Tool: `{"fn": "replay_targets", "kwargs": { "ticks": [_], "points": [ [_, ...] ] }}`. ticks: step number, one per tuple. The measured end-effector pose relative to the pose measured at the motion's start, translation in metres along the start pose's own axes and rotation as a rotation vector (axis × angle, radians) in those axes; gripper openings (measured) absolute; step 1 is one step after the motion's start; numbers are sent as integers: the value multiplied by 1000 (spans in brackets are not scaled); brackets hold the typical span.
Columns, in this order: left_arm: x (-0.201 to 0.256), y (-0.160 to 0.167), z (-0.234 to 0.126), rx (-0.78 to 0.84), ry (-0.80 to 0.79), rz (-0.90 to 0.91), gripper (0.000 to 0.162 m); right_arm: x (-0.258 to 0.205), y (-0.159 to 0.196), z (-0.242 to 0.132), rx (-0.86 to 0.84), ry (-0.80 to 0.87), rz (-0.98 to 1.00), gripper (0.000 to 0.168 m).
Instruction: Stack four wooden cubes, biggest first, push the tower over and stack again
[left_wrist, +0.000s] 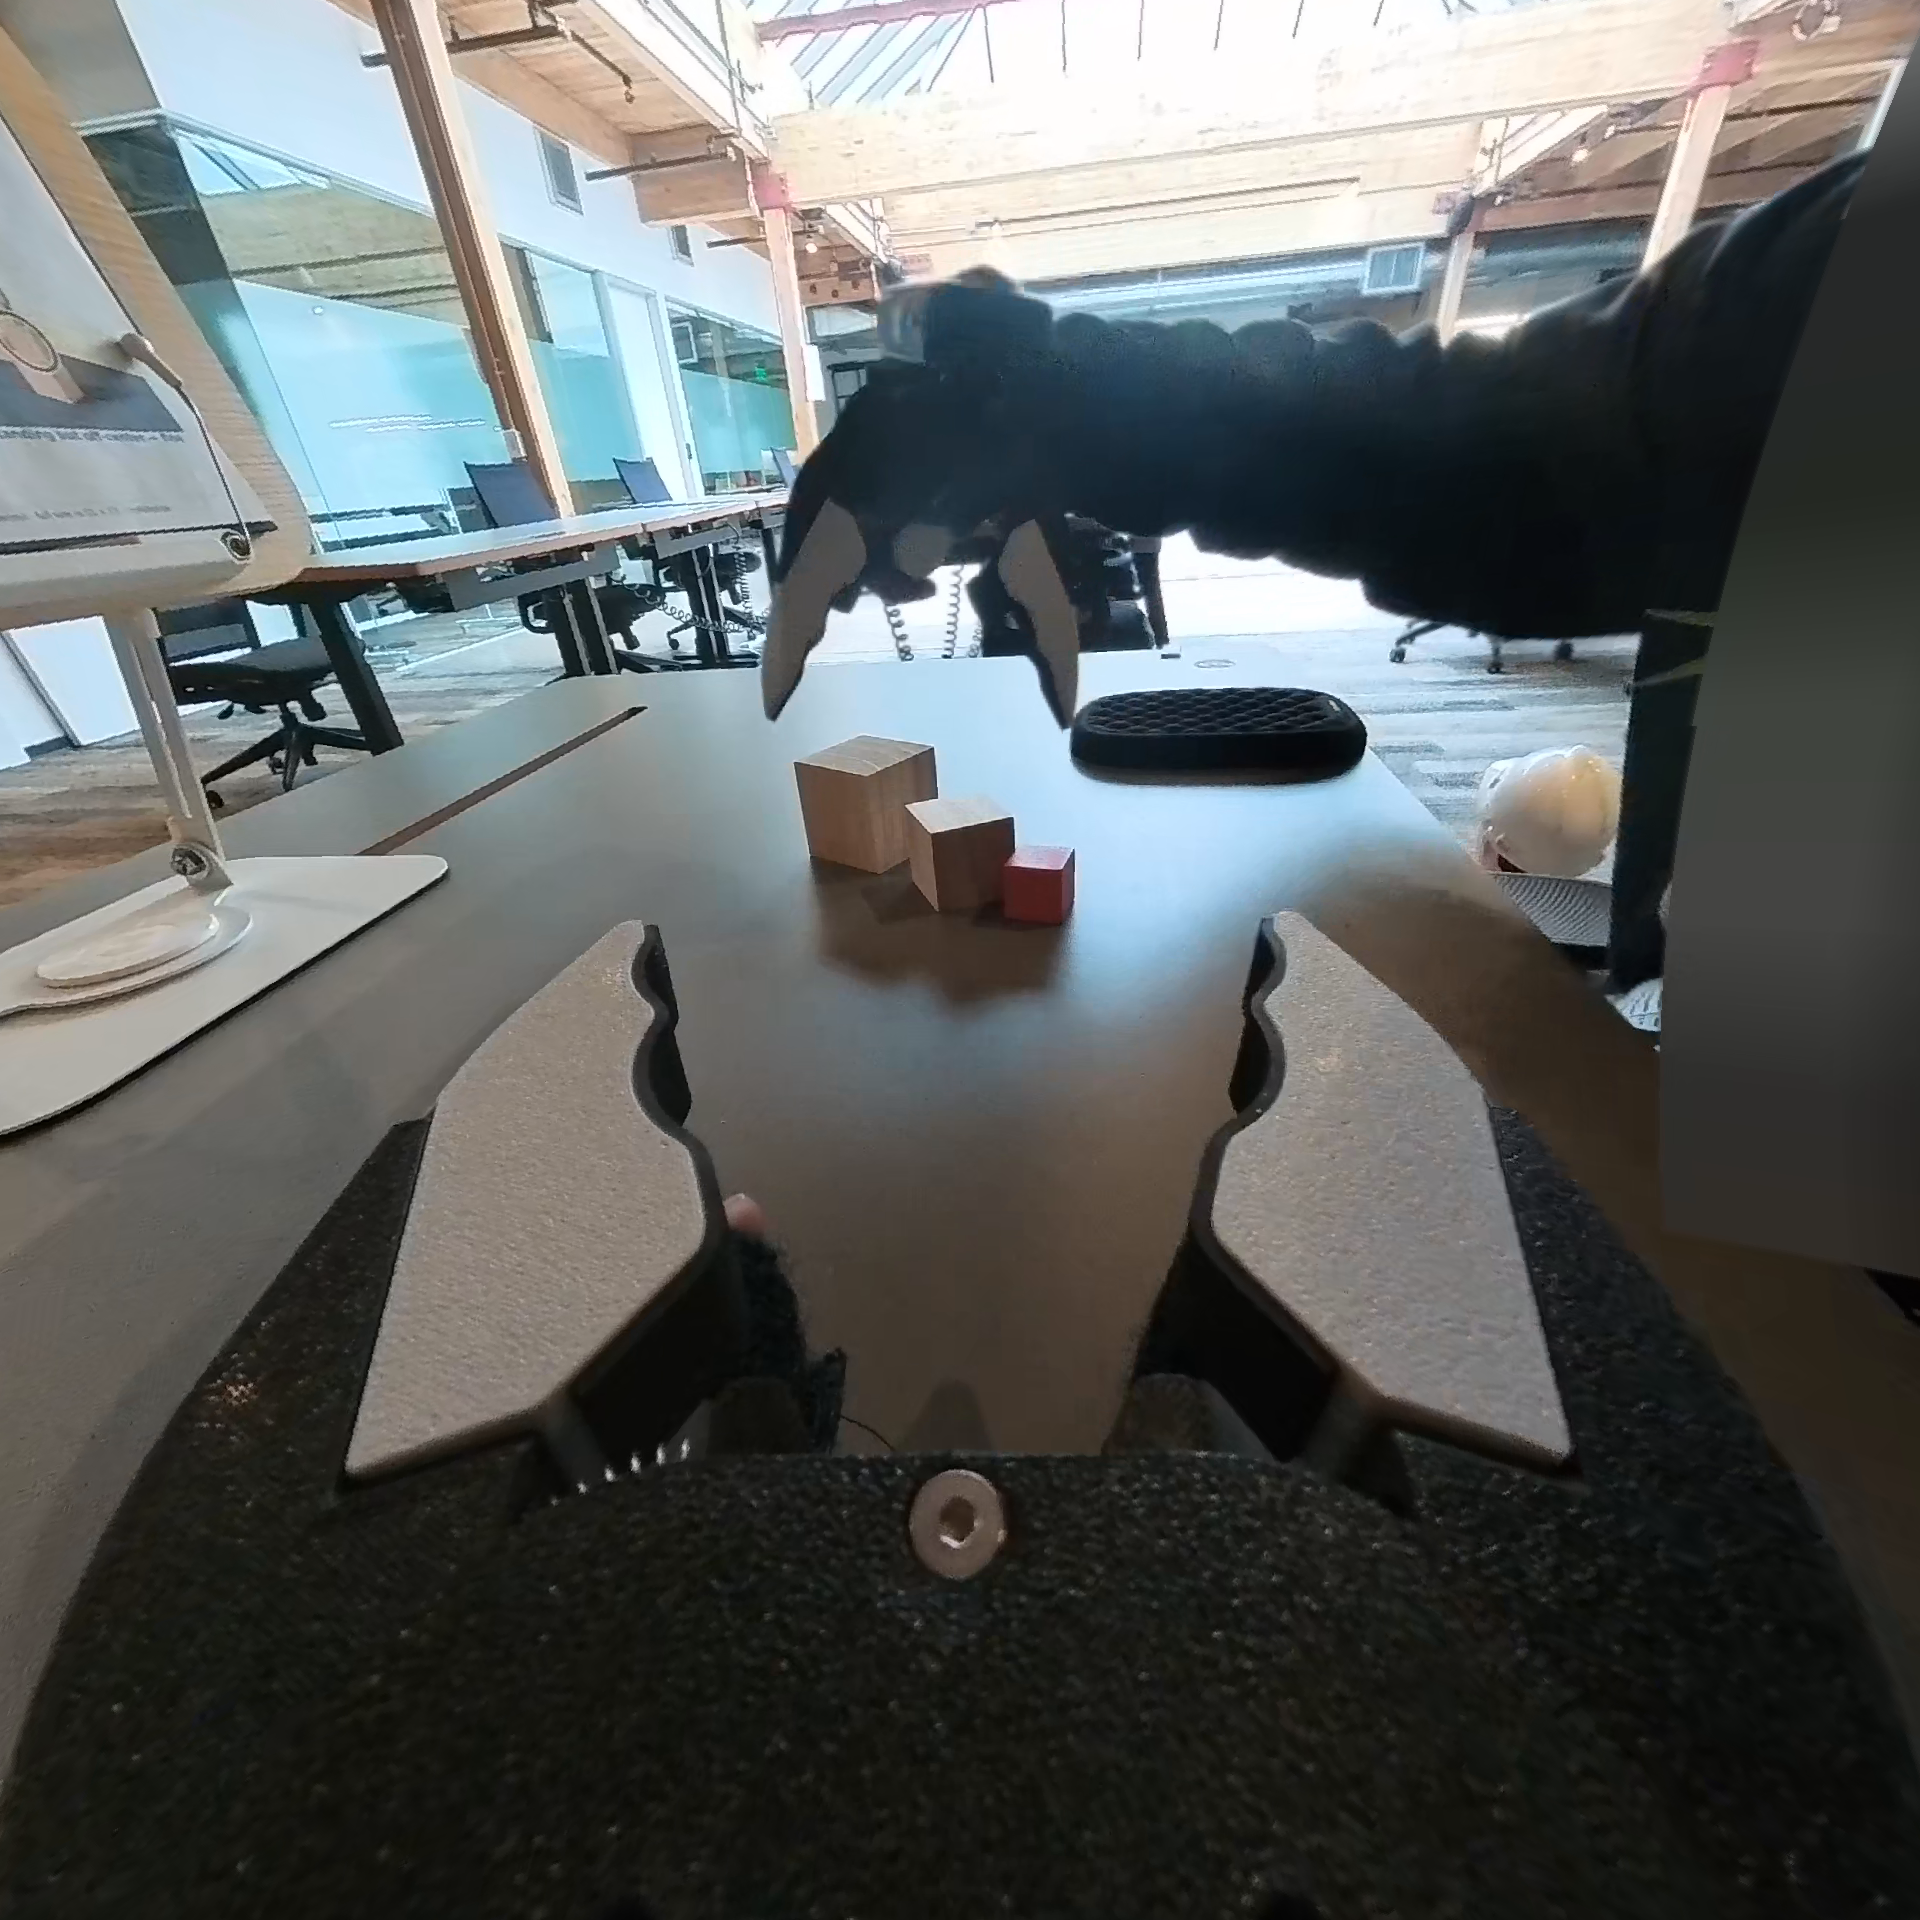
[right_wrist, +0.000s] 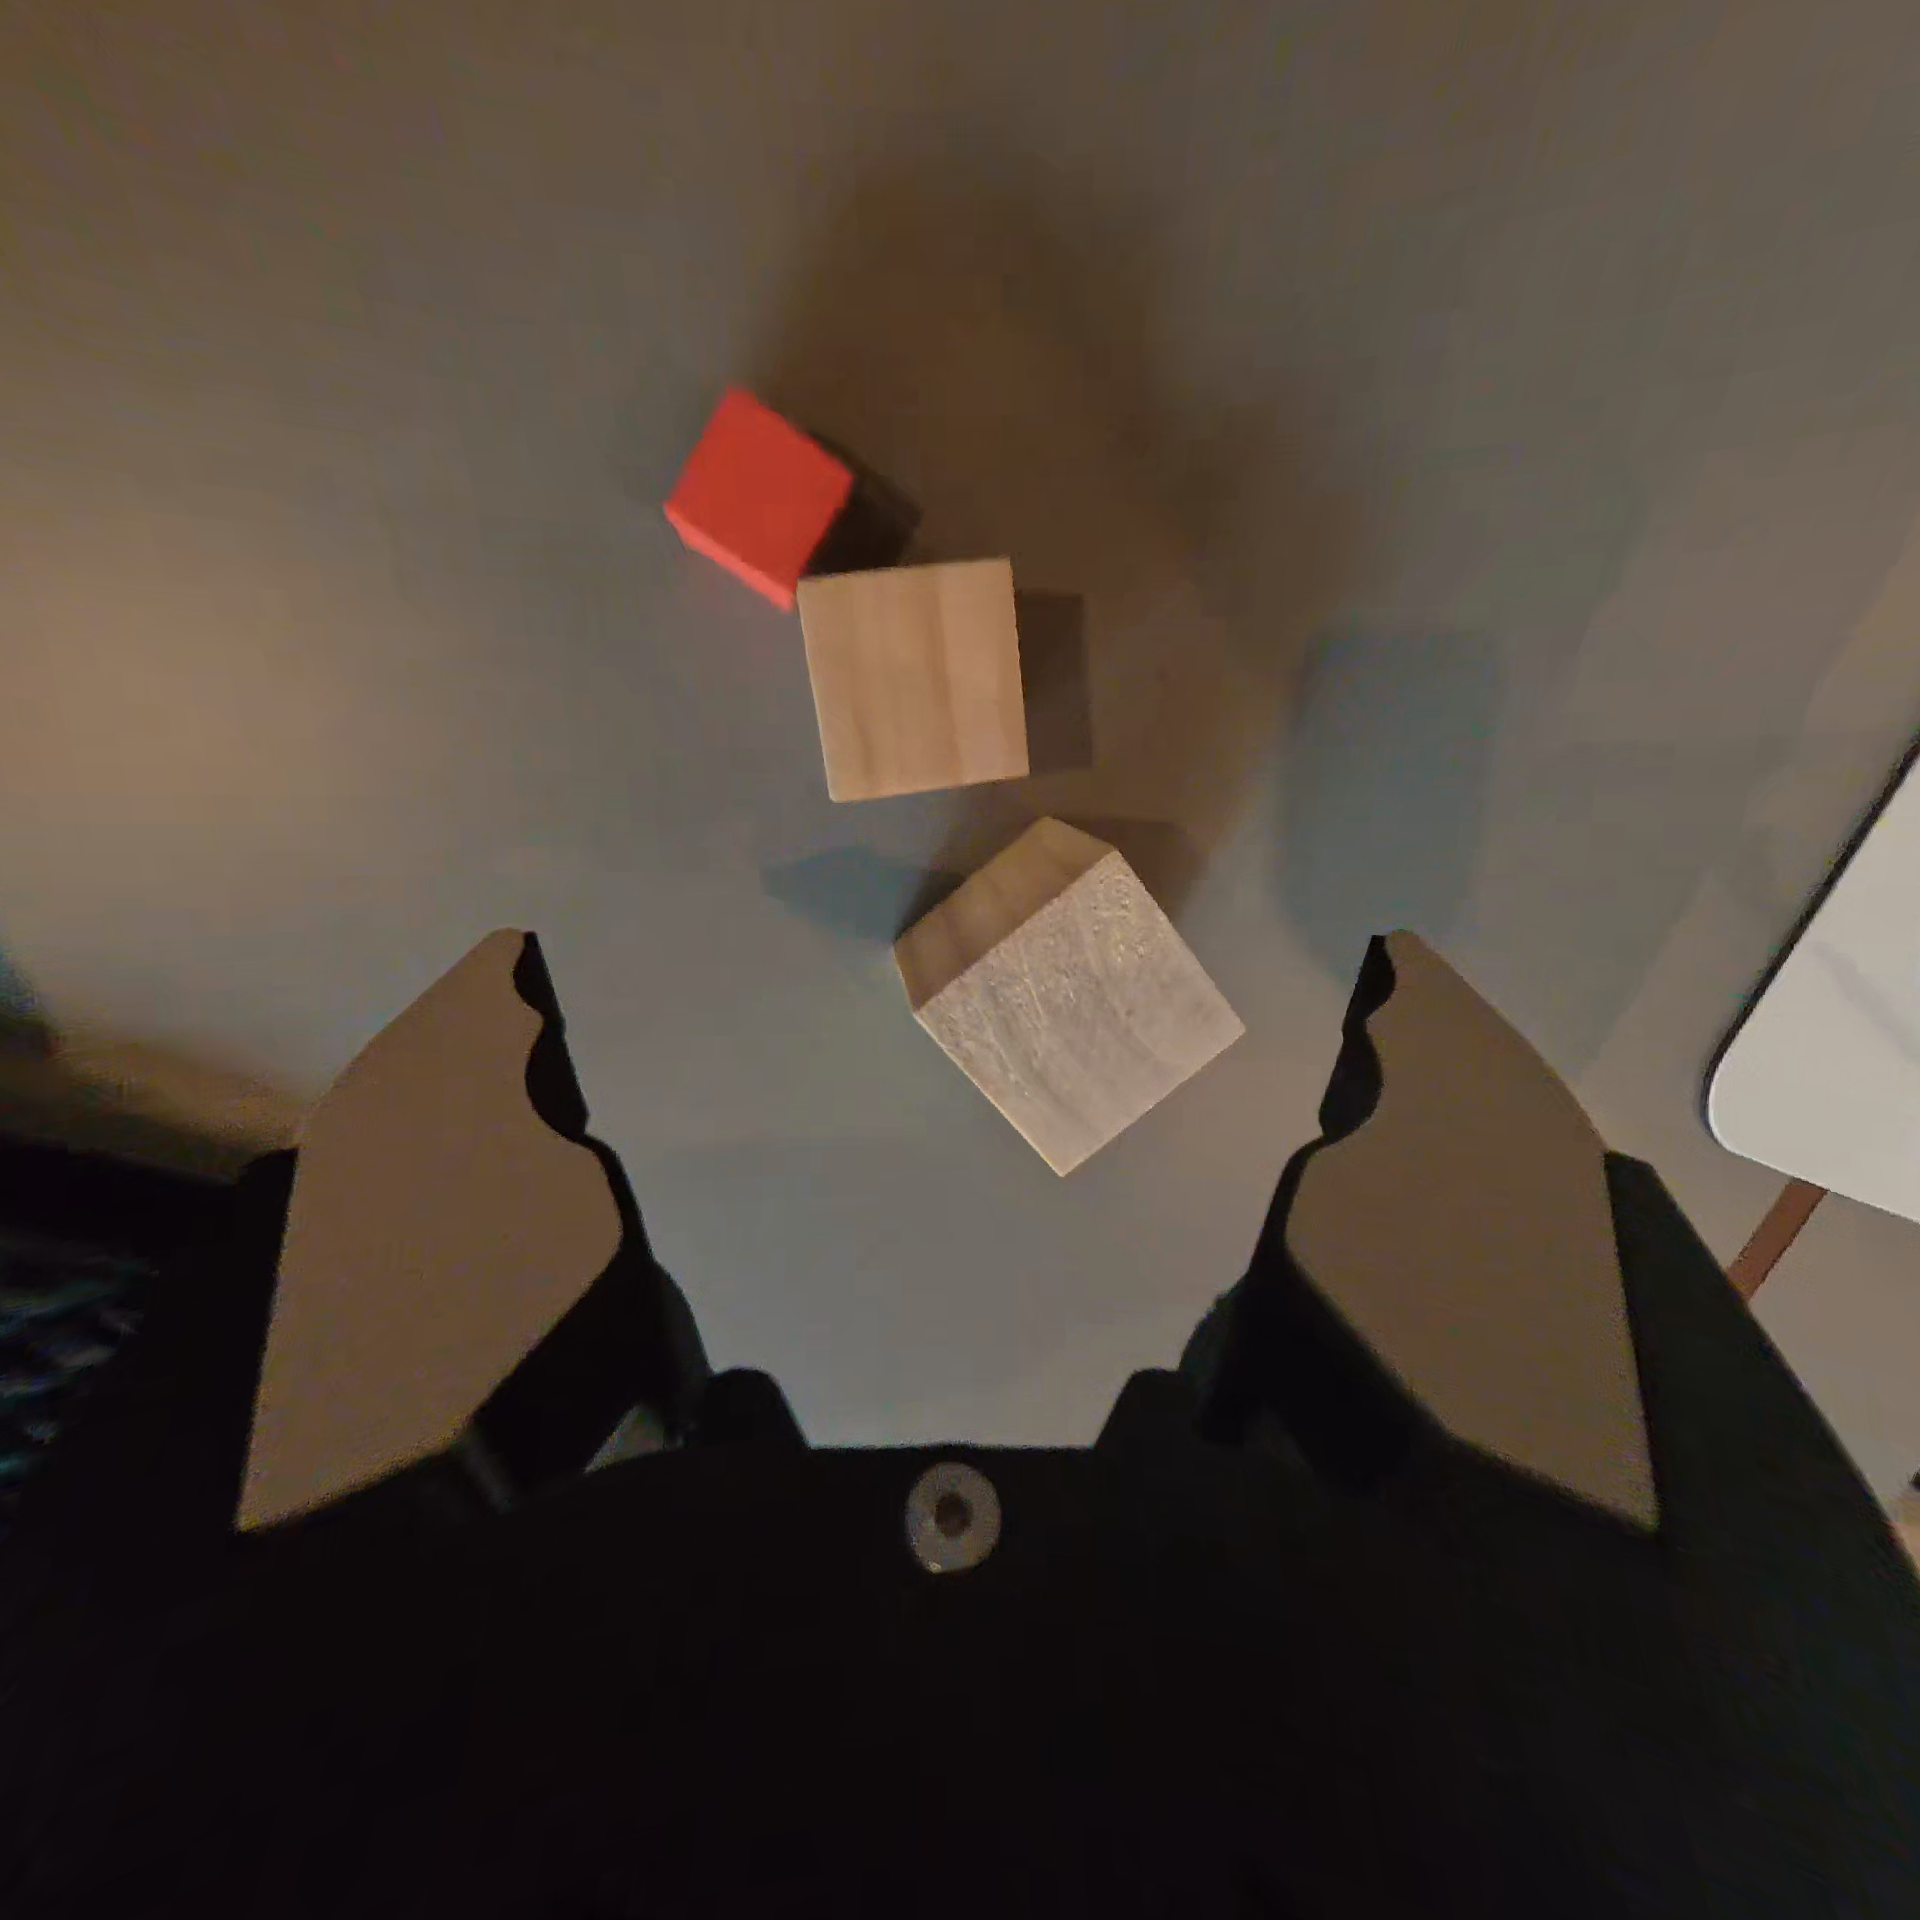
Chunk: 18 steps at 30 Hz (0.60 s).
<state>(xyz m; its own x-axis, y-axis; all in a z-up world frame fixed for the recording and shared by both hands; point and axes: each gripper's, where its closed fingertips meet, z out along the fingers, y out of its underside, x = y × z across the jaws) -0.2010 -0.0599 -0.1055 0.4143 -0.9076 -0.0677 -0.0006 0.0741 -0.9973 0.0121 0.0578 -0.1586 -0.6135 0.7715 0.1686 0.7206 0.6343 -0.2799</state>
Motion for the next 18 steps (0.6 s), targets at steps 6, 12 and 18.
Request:
{"fn": "replay_targets", "kwargs": {
  "ticks": [6,12,18],
  "points": [
    [2,0,0,-1,15,-3,108,7,17,12,-124,-91,-157,128],
    [6,2,2,-19,43,8,117,13,24,14,-148,-125,-194,118],
    [6,7,5,-54,30,27,145,14,24,13,-120,-114,-170,116]
  ]
}}
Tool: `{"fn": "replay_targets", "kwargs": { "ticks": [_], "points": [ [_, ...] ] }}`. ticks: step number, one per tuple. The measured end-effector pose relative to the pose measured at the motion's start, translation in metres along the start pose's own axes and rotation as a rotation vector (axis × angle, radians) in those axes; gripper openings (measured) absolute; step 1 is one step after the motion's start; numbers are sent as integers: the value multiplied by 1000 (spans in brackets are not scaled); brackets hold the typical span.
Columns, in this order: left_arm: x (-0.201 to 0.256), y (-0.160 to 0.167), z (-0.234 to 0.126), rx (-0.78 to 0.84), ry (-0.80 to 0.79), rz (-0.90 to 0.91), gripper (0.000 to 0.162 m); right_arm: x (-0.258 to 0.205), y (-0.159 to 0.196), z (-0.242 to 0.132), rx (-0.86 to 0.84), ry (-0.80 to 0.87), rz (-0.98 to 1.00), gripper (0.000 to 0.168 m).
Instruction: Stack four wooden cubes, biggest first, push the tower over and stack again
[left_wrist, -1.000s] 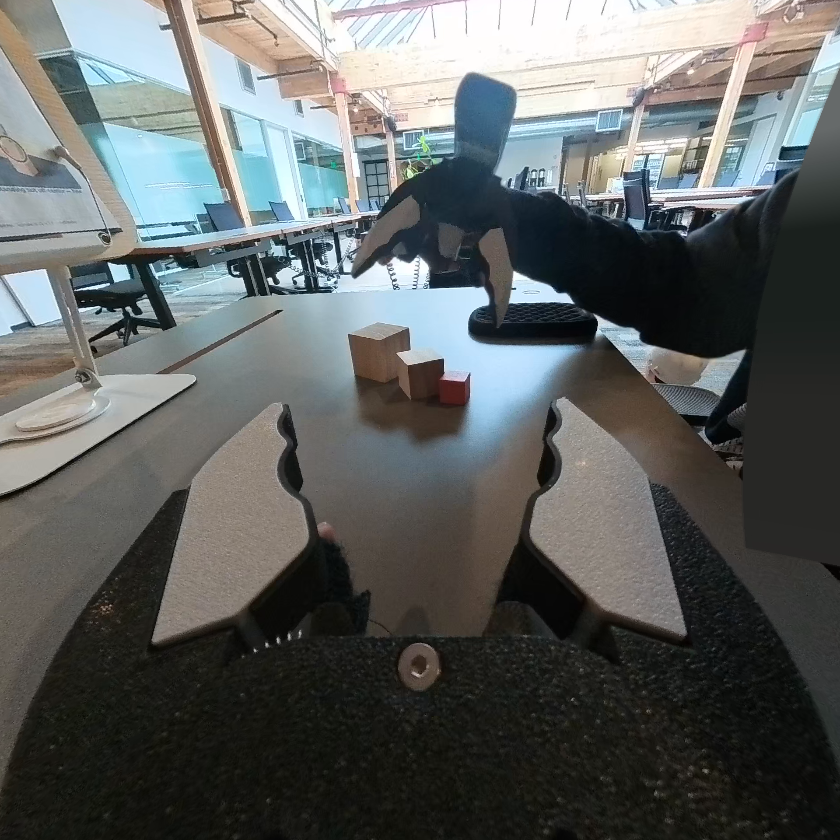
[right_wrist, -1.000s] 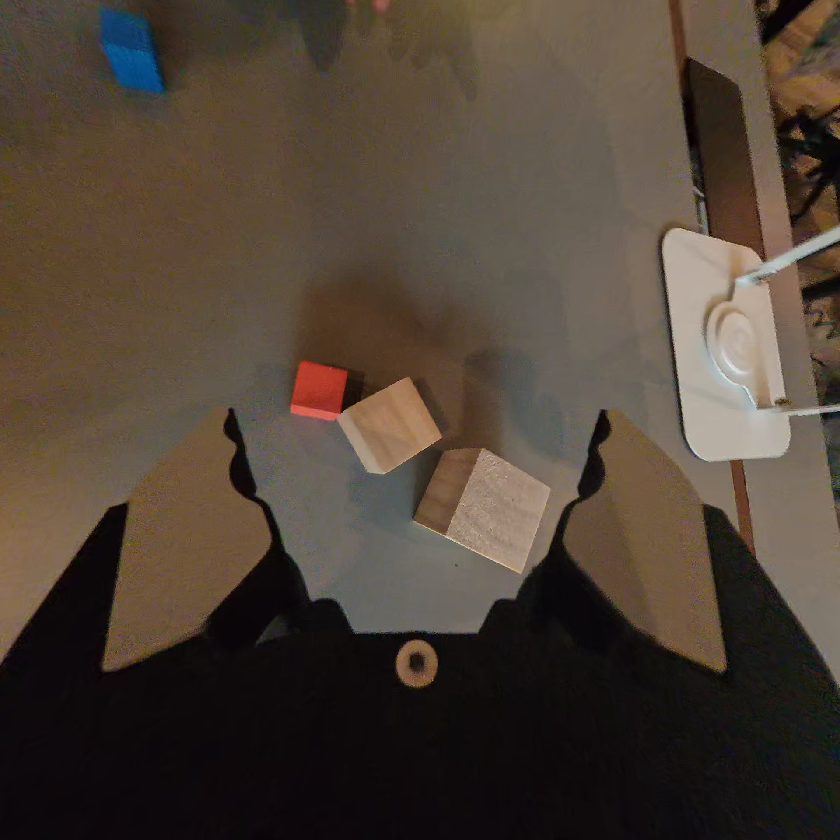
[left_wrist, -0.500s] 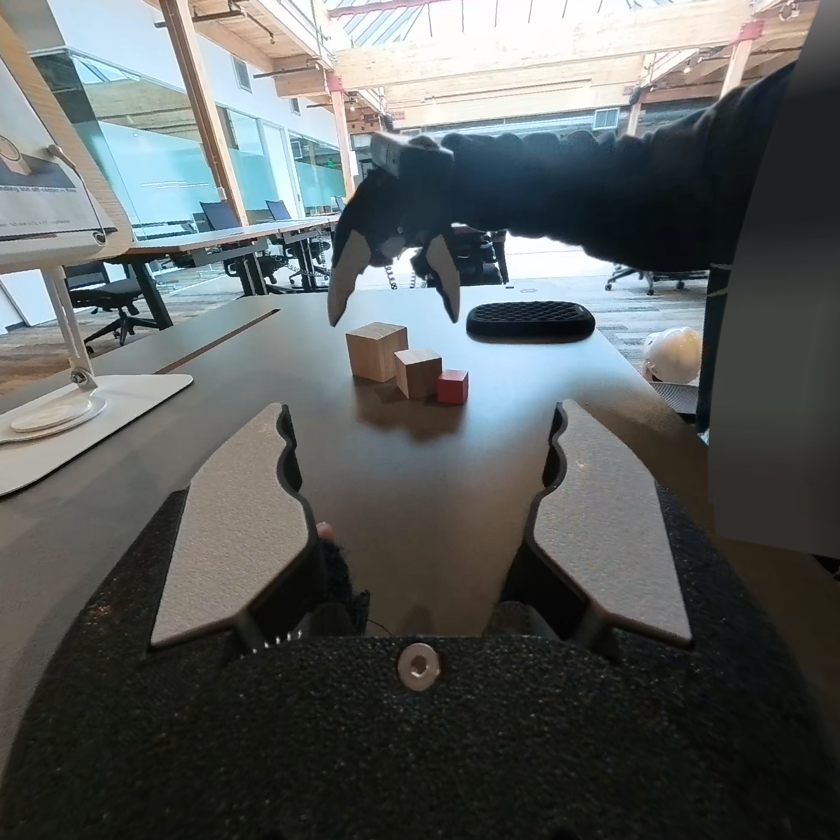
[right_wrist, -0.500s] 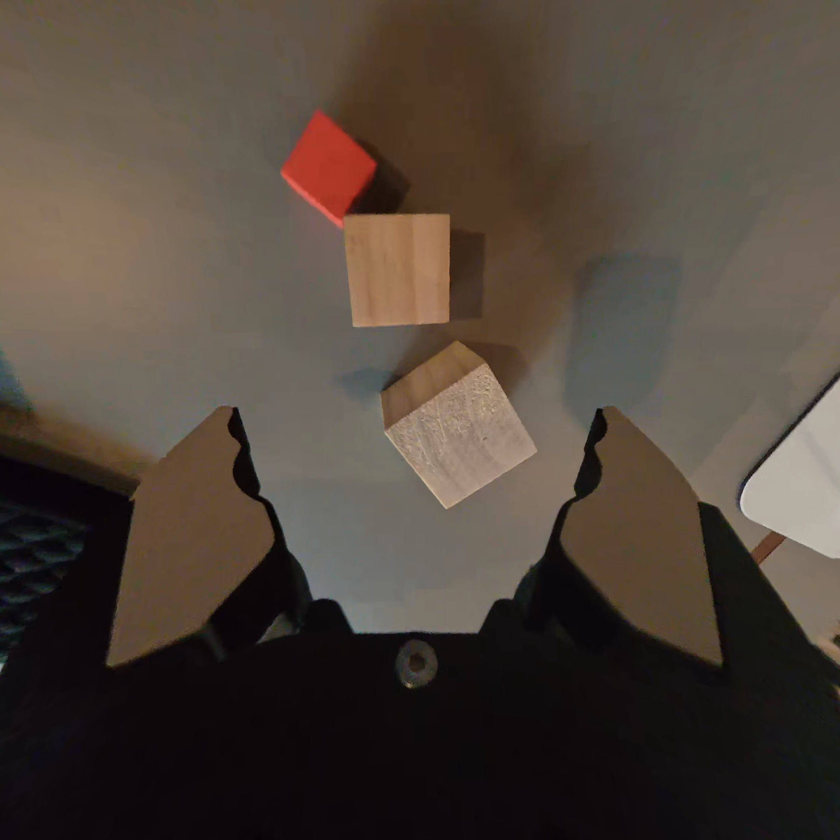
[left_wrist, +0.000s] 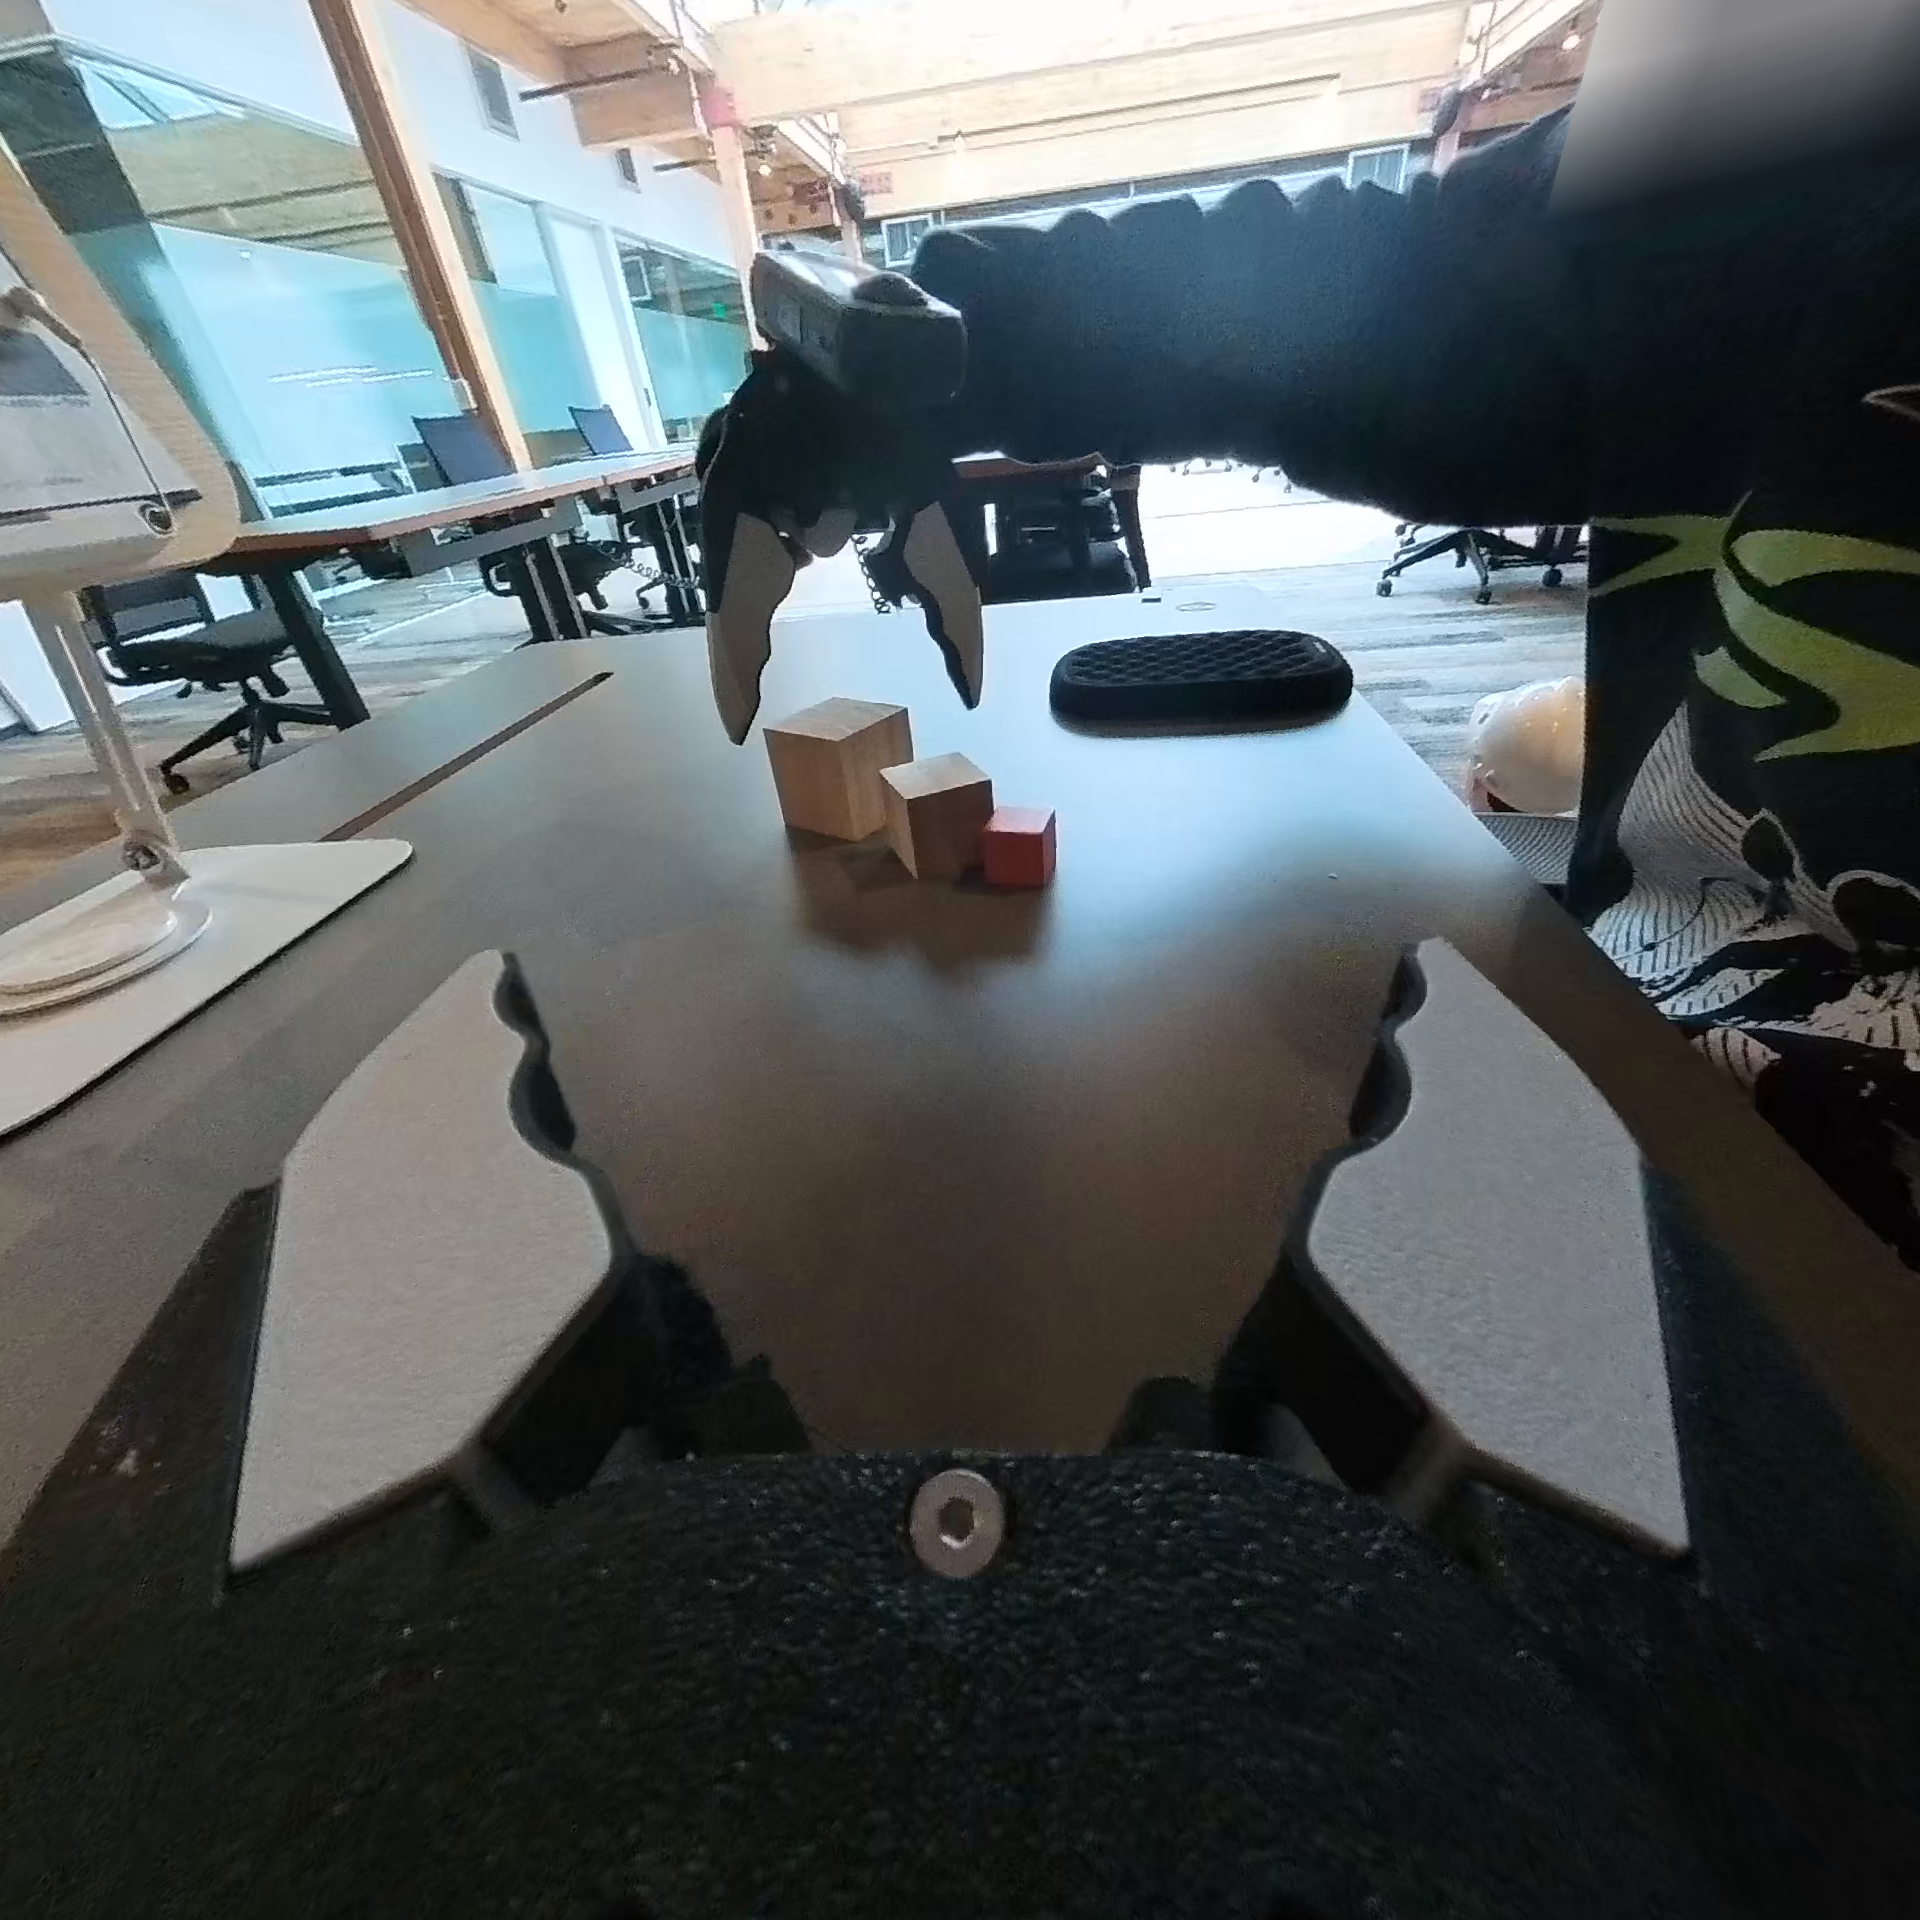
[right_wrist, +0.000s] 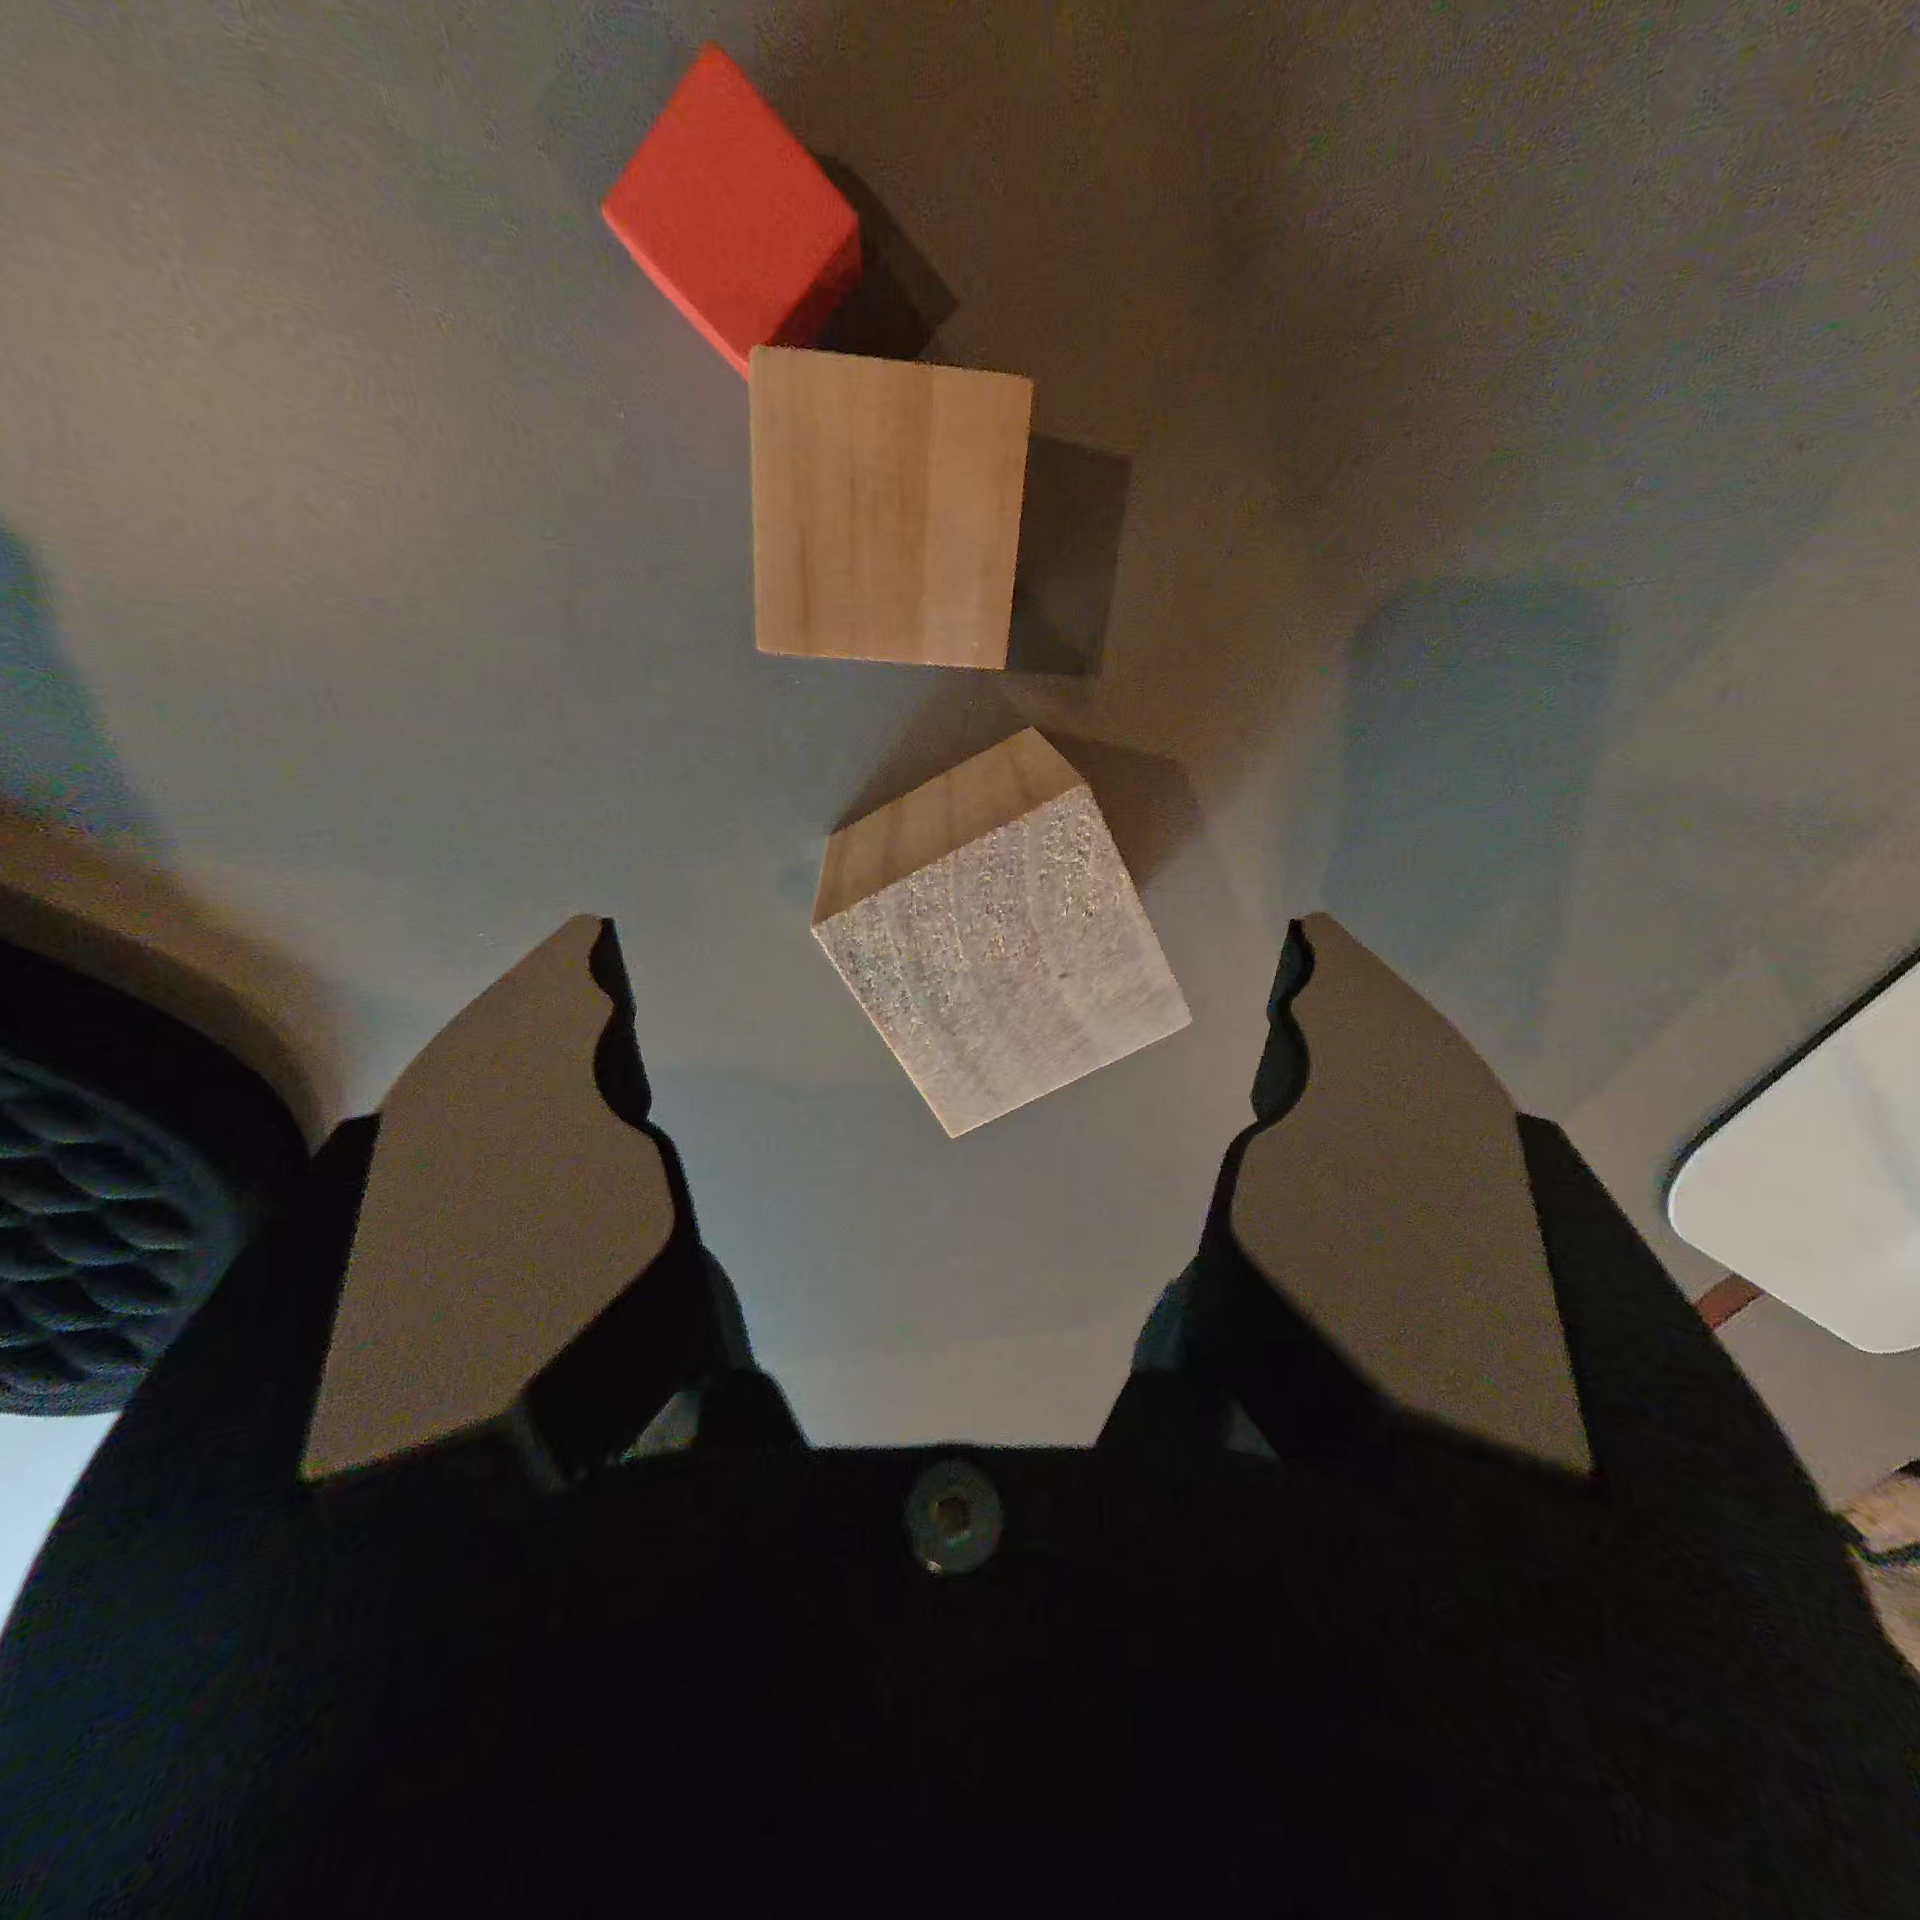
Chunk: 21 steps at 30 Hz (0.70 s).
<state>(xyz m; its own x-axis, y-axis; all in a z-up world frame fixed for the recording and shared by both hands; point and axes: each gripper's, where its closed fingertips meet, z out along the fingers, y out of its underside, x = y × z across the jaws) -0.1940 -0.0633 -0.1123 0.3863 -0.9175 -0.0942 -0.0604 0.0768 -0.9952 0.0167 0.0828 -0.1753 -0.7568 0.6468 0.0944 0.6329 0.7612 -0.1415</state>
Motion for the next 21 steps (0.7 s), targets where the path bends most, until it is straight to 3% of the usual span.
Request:
{"fn": "replay_targets", "kwargs": {
  "ticks": [21],
  "points": [
    [4,-3,-3,27,59,-30,146,1,10,-3,-44,18,-42,110]
  ]
}}
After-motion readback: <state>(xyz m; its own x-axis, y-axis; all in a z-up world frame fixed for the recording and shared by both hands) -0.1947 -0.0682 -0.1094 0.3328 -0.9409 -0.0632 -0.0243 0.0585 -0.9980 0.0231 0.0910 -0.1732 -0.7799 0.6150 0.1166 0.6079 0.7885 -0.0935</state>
